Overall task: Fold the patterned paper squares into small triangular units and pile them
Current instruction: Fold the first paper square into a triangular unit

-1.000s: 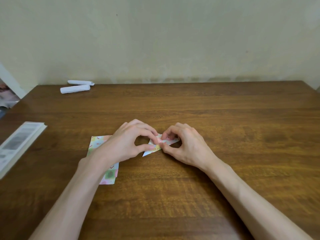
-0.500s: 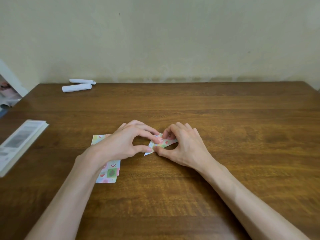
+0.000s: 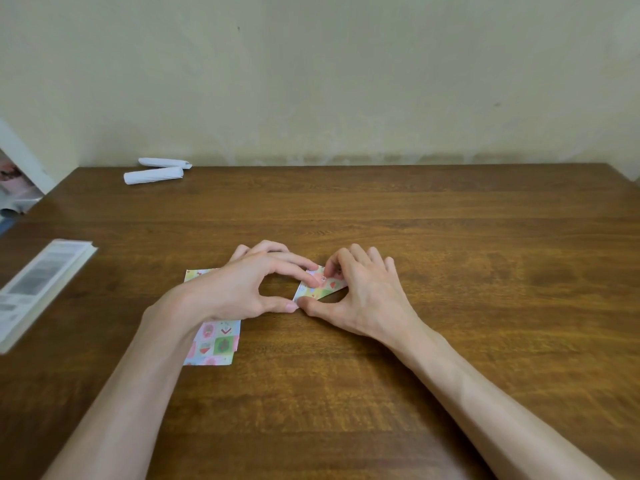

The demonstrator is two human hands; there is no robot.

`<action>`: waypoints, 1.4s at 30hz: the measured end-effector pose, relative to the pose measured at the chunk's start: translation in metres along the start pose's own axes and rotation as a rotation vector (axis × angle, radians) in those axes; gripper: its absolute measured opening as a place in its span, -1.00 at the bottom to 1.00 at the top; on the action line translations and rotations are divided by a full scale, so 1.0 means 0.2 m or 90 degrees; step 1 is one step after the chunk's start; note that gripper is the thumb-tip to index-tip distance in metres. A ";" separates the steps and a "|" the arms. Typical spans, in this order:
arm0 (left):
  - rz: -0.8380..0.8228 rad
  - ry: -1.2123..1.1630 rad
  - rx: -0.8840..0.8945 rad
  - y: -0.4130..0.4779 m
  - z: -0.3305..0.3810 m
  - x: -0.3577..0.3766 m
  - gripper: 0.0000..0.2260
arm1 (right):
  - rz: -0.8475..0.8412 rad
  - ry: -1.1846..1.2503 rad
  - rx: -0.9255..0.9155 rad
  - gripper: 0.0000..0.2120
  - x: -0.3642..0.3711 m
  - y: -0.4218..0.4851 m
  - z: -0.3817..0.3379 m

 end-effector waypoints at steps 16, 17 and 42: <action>0.014 -0.002 0.028 0.01 0.00 0.01 -0.68 | -0.028 0.054 0.023 -0.49 0.02 0.01 0.02; 0.023 -0.001 0.029 0.01 0.00 0.01 -0.69 | -0.039 0.070 0.025 -0.51 0.01 0.01 0.02; 0.127 0.022 0.097 0.06 0.07 0.03 -0.78 | -0.017 0.310 0.016 -0.57 -0.04 0.06 0.15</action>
Point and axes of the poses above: each hand's wrist, its own y-axis towards the middle knuckle, its own x-axis out of the palm, z = x × y, the point moved 10 cm from there along y, towards the middle knuckle, and after that the axes turned 8 degrees about -y, right-handed, at the moved point
